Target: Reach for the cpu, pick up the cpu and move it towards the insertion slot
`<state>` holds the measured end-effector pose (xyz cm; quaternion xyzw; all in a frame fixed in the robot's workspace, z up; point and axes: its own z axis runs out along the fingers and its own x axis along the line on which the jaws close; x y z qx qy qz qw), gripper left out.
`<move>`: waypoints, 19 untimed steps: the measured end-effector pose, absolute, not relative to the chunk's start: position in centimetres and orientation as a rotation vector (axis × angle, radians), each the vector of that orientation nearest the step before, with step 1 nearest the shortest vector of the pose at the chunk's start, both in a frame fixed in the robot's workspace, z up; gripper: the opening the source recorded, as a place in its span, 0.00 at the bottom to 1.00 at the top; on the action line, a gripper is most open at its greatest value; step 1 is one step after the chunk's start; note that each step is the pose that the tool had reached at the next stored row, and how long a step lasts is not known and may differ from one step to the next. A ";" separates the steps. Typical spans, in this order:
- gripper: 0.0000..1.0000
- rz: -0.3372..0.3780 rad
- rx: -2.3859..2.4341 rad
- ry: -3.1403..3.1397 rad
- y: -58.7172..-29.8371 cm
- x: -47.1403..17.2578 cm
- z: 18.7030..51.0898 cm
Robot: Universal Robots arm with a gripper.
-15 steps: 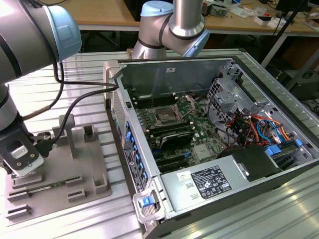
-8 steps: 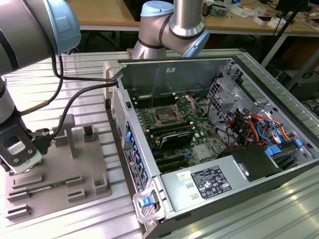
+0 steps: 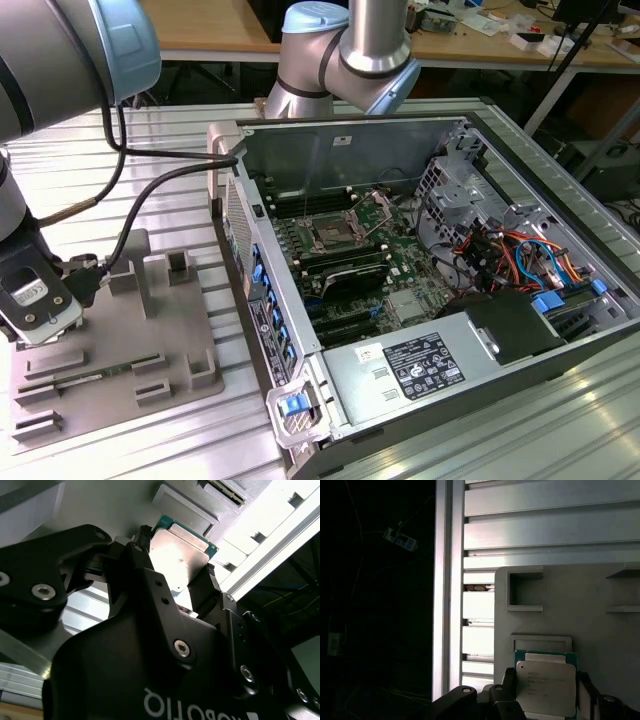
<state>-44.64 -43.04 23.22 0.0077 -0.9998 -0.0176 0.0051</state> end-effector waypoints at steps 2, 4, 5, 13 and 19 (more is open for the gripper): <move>0.55 -0.055 0.024 -3.131 -43.0 -44.6 23.4; 0.55 -0.055 0.024 -3.131 -43.0 -44.6 23.5; 0.55 -0.055 0.024 -3.131 -43.0 -44.6 23.6; 0.55 -0.055 0.024 -3.131 -43.0 -44.6 23.7; 0.55 -0.056 0.024 -3.131 -43.0 -44.6 24.2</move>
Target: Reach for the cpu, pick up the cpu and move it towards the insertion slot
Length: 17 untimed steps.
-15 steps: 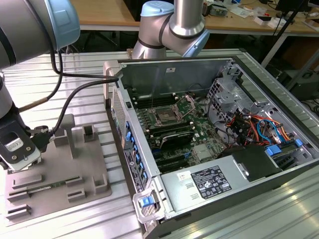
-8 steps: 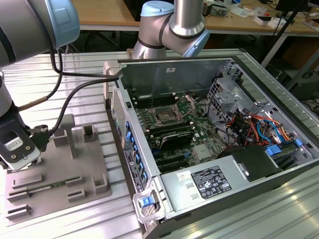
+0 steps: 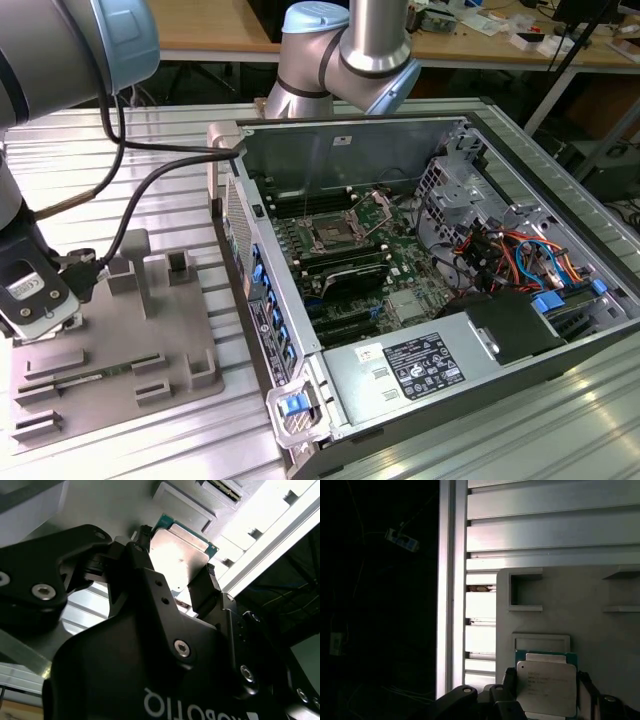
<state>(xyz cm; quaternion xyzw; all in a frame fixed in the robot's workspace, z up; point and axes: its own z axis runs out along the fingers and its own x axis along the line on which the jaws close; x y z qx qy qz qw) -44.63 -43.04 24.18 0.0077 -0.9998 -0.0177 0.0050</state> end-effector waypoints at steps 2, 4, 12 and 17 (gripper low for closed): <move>0.55 -0.056 0.024 -3.131 -43.0 -44.6 24.4; 0.55 -0.055 0.024 -3.131 -43.0 -44.6 24.6; 0.55 -0.056 0.024 -3.131 -43.0 -44.6 25.4; 0.55 -0.055 0.024 -3.131 -43.0 -44.6 26.0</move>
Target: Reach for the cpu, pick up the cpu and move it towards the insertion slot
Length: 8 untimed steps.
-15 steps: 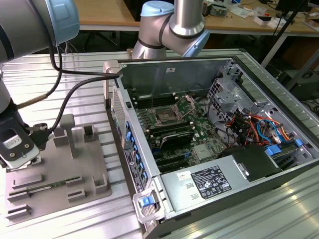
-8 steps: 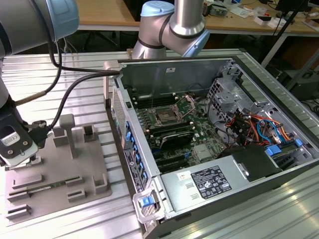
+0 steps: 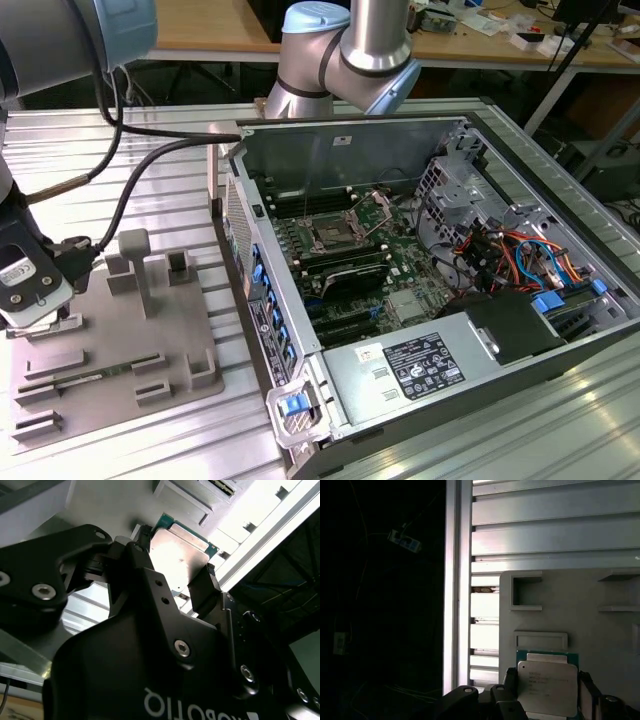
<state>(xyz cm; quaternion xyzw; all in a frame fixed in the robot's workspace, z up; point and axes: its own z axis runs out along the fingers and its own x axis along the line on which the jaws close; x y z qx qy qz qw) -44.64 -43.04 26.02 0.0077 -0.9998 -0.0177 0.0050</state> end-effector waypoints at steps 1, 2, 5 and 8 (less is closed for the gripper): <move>0.55 -0.056 0.024 -3.131 -43.0 -44.6 26.1; 0.55 -0.056 0.024 -3.131 -43.0 -44.6 26.3; 0.55 -0.056 0.024 -3.131 -43.0 -44.6 26.8; 0.55 -0.056 0.024 -3.131 -43.0 -44.6 27.2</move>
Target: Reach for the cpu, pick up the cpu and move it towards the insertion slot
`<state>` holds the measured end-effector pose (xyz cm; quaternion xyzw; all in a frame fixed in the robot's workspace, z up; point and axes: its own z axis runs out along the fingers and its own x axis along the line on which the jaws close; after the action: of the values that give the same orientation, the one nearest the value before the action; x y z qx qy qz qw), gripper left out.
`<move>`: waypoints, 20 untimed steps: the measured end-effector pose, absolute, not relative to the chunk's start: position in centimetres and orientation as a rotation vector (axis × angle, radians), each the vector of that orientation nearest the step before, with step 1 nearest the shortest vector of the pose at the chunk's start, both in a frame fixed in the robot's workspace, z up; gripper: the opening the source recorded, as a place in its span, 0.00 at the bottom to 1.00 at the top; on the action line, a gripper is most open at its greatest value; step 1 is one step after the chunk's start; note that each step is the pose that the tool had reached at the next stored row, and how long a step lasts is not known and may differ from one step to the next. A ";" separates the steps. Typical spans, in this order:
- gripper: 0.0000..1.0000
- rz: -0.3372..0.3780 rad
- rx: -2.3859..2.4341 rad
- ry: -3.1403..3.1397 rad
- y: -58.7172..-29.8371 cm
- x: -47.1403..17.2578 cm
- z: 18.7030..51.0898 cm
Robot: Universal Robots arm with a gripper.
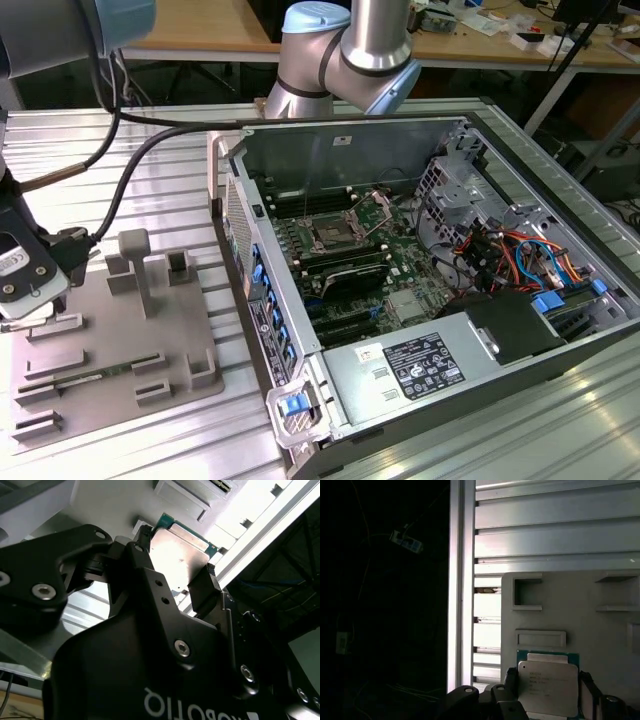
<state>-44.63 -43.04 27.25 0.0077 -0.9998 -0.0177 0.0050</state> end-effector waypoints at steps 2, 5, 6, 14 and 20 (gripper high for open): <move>0.55 -0.056 0.024 -3.131 -43.0 -44.6 27.5; 0.55 -0.056 0.024 -3.131 -43.0 -44.6 27.9; 0.55 -0.055 0.024 -3.131 -43.0 -44.6 28.1; 0.55 -0.056 0.024 -3.131 -43.0 -44.6 29.4; 0.55 -0.056 0.024 -3.131 -43.0 -44.6 29.6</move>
<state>-44.63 -43.04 29.62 0.0077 -0.9998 -0.0177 0.0050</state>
